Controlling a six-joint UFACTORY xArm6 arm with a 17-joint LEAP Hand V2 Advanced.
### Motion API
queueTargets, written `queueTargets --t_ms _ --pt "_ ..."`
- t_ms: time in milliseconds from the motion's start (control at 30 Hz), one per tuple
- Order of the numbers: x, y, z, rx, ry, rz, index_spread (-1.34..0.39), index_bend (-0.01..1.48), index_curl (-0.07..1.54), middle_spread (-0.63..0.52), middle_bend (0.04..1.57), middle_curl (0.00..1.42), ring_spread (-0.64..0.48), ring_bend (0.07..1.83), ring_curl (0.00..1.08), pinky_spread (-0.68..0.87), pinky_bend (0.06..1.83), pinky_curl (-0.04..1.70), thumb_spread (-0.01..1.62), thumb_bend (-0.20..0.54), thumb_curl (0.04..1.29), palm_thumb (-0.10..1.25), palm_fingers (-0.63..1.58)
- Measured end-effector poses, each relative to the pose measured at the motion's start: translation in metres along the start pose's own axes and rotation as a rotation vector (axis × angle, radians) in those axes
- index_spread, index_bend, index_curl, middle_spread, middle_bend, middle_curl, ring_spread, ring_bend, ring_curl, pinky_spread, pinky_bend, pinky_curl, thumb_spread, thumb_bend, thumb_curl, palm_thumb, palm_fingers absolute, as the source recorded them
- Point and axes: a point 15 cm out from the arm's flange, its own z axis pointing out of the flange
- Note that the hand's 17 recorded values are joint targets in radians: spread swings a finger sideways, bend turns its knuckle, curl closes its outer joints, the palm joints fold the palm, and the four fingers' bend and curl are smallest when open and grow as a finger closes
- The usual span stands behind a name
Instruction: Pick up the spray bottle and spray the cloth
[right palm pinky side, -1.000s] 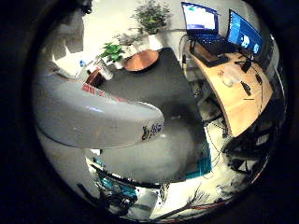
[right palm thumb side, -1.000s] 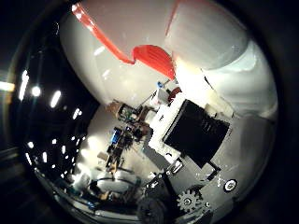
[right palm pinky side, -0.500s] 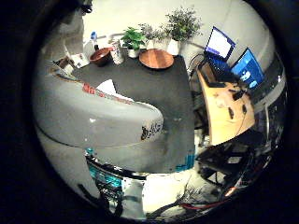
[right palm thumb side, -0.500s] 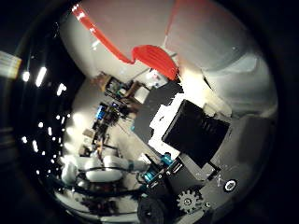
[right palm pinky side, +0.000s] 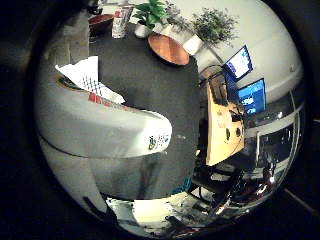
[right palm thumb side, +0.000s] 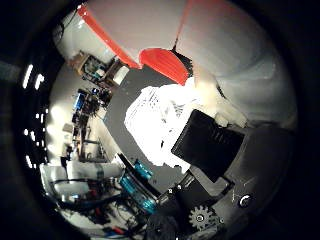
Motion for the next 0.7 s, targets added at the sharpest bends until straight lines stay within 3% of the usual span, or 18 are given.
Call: queueTargets --t_ms 233,533,700 --pt "-0.01 -0.017 -0.007 0.04 0.027 -0.025 -0.26 1.16 0.66 -0.19 1.34 0.65 -0.21 1.43 0.56 -0.36 1.25 0.58 1.04 -0.008 1.01 0.93 1.24" --pt "0.022 -0.068 -0.138 0.203 0.094 -0.003 -0.26 1.16 0.66 -0.19 1.34 0.65 -0.21 1.43 0.56 -0.36 1.24 0.58 1.03 -0.009 1.01 0.94 1.24" --pt "0.02 -0.063 -0.149 0.213 0.097 -0.009 -0.26 1.16 0.66 -0.19 1.34 0.65 -0.21 1.43 0.56 -0.36 1.24 0.58 1.03 -0.009 1.02 0.94 1.24"
